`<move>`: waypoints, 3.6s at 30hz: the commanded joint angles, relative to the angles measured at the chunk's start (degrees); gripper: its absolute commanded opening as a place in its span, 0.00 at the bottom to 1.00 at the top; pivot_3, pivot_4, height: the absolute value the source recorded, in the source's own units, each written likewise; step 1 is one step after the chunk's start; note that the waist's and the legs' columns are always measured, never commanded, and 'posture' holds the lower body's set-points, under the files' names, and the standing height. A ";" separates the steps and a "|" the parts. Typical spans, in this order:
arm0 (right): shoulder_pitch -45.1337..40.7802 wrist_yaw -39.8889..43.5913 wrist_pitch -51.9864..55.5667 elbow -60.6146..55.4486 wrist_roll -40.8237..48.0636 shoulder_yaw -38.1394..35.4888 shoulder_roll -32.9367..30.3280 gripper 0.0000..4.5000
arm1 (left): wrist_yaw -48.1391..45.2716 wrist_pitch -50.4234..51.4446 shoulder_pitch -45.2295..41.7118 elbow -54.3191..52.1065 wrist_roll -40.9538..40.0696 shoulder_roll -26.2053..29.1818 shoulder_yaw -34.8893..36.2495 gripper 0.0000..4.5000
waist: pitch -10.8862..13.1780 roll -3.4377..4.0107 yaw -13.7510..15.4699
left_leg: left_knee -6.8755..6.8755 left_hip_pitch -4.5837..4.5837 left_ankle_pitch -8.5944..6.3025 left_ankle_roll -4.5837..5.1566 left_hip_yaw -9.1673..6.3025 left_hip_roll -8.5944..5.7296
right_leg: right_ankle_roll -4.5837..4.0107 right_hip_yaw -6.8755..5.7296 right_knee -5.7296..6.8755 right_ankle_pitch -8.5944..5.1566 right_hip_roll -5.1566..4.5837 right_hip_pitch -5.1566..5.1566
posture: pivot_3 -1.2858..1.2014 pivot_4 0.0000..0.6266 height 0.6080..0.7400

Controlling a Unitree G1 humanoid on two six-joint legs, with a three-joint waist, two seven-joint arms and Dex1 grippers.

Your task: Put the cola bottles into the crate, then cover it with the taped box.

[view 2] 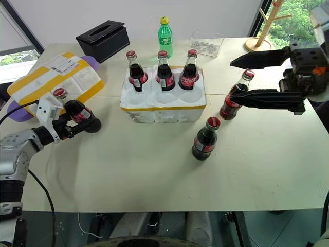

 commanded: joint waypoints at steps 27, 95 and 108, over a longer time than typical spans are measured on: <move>13.33 -10.66 -0.36 -8.89 3.16 -8.75 2.22 1.00 | -25.39 6.55 -49.47 22.79 2.67 -5.07 -18.62 0.63 | 0.35 -0.58 -0.15 | 0.76 -0.66 0.12 -0.10 0.07 0.02 | 0.15 -0.02 0.09 0.15 0.10 -0.26 | 0.52 0.24 0.97; 58.41 -25.48 -16.31 -25.92 -7.73 -15.13 24.70 1.00 | -20.05 17.03 -9.61 -30.04 -10.09 6.68 -12.36 0.99 | 0.12 -0.38 1.50 | 0.76 0.04 -0.08 0.21 0.42 0.45 | -0.02 0.53 -0.04 0.39 0.55 0.26 | 0.52 0.24 0.97; 51.06 -27.24 -17.19 -22.19 -9.23 -4.24 25.28 1.00 | -19.94 16.97 -11.79 -29.79 -10.31 6.07 -15.02 0.99 | 0.13 -0.38 1.49 | 0.75 0.03 -0.09 0.21 0.44 0.48 | -0.02 0.57 -0.04 0.39 0.60 0.23 | 0.52 0.24 0.97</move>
